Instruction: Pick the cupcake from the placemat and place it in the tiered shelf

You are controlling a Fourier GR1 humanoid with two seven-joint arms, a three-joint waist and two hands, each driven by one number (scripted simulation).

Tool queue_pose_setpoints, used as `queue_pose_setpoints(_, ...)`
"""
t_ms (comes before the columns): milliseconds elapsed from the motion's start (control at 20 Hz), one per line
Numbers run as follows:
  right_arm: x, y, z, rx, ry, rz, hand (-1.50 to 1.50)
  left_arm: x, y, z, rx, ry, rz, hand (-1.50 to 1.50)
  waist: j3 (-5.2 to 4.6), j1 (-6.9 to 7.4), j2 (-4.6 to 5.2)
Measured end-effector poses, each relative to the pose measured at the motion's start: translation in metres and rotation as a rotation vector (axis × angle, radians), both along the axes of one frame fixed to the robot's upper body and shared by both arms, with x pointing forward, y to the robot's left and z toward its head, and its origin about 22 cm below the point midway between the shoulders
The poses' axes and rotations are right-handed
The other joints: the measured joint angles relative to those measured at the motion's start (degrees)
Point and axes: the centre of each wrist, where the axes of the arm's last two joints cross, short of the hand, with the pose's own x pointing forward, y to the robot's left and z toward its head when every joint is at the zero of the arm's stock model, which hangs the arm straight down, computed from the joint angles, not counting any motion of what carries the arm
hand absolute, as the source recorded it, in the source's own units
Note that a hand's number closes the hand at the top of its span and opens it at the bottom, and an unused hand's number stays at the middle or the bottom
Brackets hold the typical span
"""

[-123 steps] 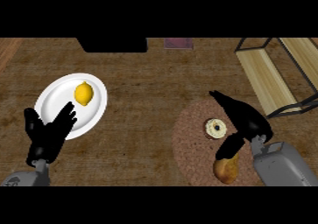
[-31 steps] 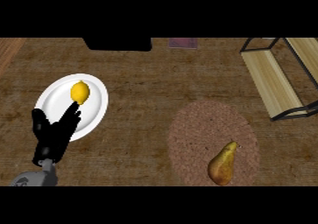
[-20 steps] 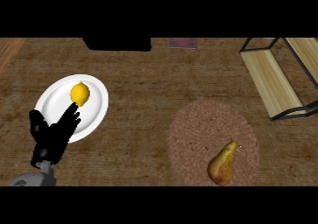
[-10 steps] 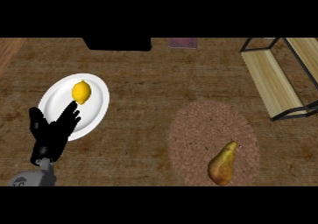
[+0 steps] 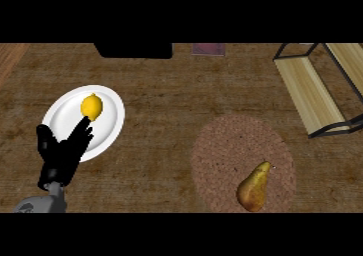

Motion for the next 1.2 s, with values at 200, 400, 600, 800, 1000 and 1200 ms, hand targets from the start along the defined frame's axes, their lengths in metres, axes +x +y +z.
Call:
queue_pose_setpoints(200, -0.007, -0.007, 0.008, -0.007, -0.121, -0.015, -1.5, 0.002, 0.006, 0.002, -0.003, 0.004, -0.002, 0.0, -0.02, 0.06, 0.12)
queue_pose_setpoints(400, -0.011, -0.005, 0.012, -0.011, -0.274, -0.005, -1.5, 0.002, 0.006, 0.002, -0.005, 0.006, 0.002, 0.0, -0.01, 0.04, 0.07)
queue_pose_setpoints(600, -0.017, -0.006, 0.019, -0.013, -0.434, -0.002, -1.5, -0.001, 0.006, 0.001, -0.003, 0.006, 0.003, 0.0, -0.01, -0.1, -0.05)
queue_pose_setpoints(800, -0.026, -0.008, 0.029, -0.062, -0.558, -0.039, -1.5, -0.004, 0.006, -0.002, -0.004, -0.003, 0.005, 0.0, -0.02, -0.41, -0.23)
queue_pose_setpoints(1000, -0.038, -0.014, 0.033, -0.142, -0.603, -0.121, -1.5, -0.004, 0.01, 0.0, -0.002, 0.007, 0.01, 0.0, -0.07, -1.01, -0.42)
queue_pose_setpoints(1200, -0.057, -0.017, 0.045, -0.209, -0.665, -0.225, -1.5, -0.006, 0.008, -0.004, 0.001, 0.007, 0.024, 0.0, -0.06, -1.51, -0.7)
